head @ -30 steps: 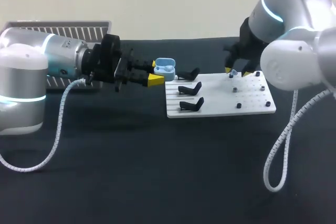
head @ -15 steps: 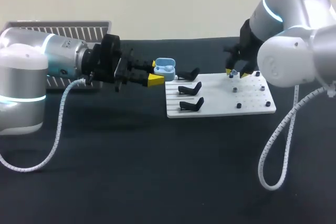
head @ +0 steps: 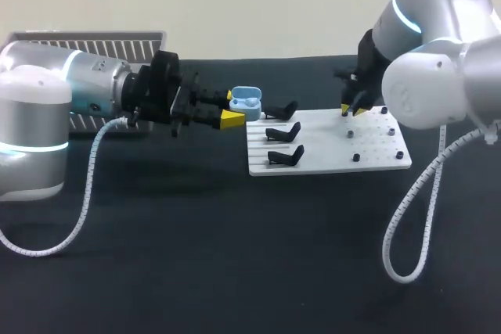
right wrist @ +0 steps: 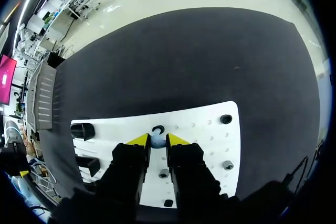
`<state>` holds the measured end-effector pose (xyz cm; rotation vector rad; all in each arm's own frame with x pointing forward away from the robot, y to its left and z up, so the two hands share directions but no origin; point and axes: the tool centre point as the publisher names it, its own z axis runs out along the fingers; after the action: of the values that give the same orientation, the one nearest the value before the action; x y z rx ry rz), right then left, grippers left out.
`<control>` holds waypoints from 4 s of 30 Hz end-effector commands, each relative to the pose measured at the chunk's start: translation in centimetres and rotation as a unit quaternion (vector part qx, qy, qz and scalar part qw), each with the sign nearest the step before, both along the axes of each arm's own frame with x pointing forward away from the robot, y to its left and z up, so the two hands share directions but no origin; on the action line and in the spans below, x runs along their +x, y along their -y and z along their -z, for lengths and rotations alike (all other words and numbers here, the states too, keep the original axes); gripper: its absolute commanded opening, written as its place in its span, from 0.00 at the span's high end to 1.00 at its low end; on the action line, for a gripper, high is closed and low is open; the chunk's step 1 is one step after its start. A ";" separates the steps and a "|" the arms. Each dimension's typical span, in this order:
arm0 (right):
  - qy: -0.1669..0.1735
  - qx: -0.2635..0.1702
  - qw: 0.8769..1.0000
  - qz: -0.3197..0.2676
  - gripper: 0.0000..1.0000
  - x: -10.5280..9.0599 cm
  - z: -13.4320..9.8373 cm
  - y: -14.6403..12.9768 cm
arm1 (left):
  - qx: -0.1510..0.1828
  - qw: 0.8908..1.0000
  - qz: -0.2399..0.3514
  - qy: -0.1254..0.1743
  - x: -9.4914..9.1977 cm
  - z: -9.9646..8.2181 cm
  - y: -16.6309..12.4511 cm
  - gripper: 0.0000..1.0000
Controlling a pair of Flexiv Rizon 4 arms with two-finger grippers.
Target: Pick up each earbud case from the left stands, insert the matching earbuds, close the lid, and place the case in the box.
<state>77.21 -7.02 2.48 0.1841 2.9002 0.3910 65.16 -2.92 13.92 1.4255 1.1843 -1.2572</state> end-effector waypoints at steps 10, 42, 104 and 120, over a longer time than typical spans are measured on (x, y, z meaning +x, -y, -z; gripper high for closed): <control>0.025 -0.001 1.000 -0.001 1.00 -3.5 -4.3 0.9 | -0.001 1.000 -0.002 0.002 -0.1 0.1 0.0 1.00; 0.023 -0.070 0.961 -0.266 1.00 -16.8 -18.5 -10.5 | -0.001 1.000 -0.002 0.002 -0.1 0.1 0.0 1.00; 0.025 -0.117 0.923 -0.366 1.00 -14.4 -18.4 -20.2 | -0.001 1.000 -0.002 0.002 -0.1 0.1 0.0 1.00; 0.016 -0.124 0.923 -0.364 1.00 -13.6 -17.1 -20.5 | -0.001 1.000 -0.002 0.002 -0.1 0.1 0.0 1.00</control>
<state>63.40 13.42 19.77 -0.9512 2.8402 0.1212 65.16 -2.92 13.92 1.4255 1.1843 -1.2571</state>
